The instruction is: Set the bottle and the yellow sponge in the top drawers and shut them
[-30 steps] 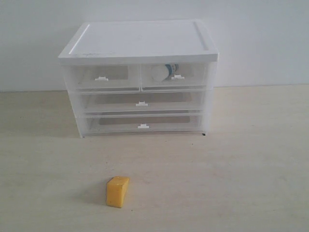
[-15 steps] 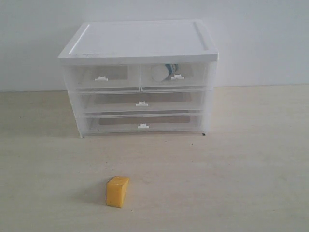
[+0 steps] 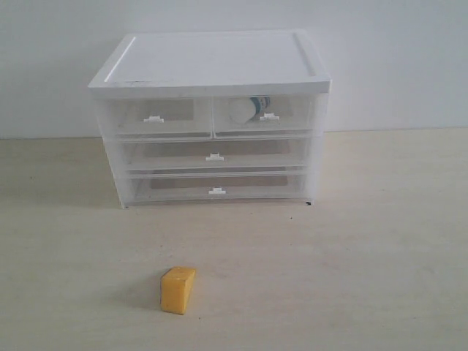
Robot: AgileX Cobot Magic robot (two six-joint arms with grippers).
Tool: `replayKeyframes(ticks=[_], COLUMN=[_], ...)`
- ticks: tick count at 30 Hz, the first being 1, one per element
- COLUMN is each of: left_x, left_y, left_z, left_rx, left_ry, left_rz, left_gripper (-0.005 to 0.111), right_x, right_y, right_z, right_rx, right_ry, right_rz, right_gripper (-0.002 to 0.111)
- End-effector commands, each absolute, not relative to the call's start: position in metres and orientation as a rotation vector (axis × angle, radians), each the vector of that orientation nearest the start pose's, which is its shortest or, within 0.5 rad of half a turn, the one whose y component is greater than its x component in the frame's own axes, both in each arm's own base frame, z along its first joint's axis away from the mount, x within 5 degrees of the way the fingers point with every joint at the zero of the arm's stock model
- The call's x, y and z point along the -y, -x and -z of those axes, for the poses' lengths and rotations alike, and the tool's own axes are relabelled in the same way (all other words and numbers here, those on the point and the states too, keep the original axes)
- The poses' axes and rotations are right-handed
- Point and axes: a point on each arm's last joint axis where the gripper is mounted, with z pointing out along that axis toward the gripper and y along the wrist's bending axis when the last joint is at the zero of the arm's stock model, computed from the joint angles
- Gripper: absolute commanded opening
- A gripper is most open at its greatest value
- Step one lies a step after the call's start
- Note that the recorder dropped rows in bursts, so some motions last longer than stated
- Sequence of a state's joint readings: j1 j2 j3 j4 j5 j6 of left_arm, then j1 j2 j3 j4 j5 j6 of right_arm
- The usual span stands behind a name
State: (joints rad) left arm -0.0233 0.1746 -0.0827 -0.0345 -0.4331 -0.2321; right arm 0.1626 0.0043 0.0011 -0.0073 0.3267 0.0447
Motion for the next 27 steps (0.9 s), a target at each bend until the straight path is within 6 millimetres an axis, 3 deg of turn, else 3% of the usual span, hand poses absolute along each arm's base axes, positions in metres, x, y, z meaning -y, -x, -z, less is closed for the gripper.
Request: replayKeyframes(ticks=[1,7,13,19,27], left_x=[0.002,0.009,0.012,0.023,0.056], left_y=[-0.088,-0.132,-0.172,-0.196,-0.218], left_z=[-0.287,-0.295,-0.281,-0.261,-0.238], left_rx=[-1.223,-1.364,-1.458,-1.498,-1.583], left_ry=[0.123,0.033,0.013,-0.037,-0.158], left_rz=[0.222,0.195,0.206,0.253,0.227], left_gripper=[0.004,0.004,0.004,0.004,0.004], right_x=[-0.008,-0.008,-0.008,-0.008,-0.008], right_y=[-0.053,-0.053,-0.053,-0.053,-0.053], right_z=[-0.184,-0.184,-0.184,-0.184,-0.184], right_rx=[-1.804,-1.804,-1.804,-1.804,-1.804], right_ry=[0.107,0.107,0.107,0.107,0.107], right_rz=[-0.141,-0.141,-0.141,-0.141,-0.141], right_gripper=[0.001,0.001,0.001,0.001,0.001])
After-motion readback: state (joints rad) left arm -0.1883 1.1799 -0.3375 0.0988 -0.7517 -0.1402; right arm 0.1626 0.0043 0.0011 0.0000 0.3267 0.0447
